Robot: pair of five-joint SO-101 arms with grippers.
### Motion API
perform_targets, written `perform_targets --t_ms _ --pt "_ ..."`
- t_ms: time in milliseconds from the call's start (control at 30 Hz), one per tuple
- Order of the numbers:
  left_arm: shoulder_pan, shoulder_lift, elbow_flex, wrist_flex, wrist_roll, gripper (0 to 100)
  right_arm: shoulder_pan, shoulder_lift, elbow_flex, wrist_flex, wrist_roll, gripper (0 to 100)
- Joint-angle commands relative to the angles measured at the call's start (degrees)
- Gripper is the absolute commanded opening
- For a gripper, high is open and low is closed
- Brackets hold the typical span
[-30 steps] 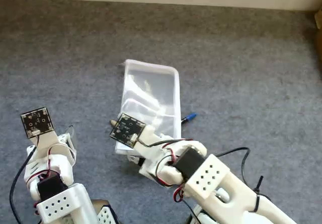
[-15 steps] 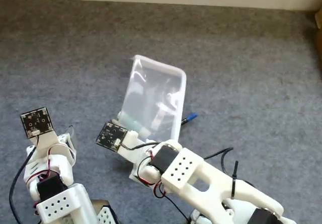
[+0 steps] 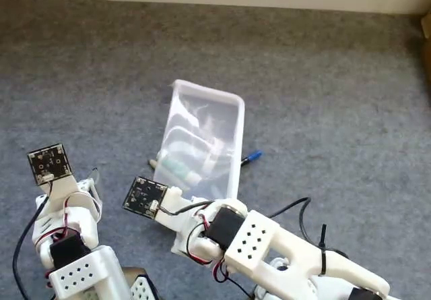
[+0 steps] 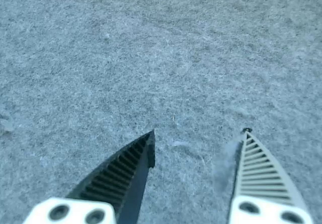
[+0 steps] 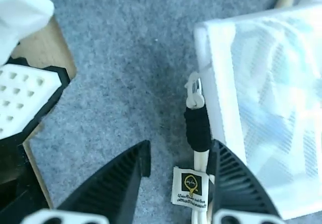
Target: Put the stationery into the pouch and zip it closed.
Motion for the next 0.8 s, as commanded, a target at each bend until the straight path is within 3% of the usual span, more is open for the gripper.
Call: perform_targets --t_ms 0,367,533,767 --pt "-0.7 -0.7 -0.7 -1.2 0.3 26 -0.9 1.9 -1.2 0.0 -0.7 18.0" --pt "-0.7 -0.7 -0.7 -1.2 0.3 26 0.7 16.0 -1.8 -4.9 -0.7 18.0" --pt "-0.7 -0.7 -0.7 -1.2 0.3 26 5.8 17.0 -1.9 -4.9 -0.4 18.0" --pt "-0.7 -0.7 -0.7 -1.2 0.3 26 6.0 17.0 -2.9 -4.8 -0.4 18.2"
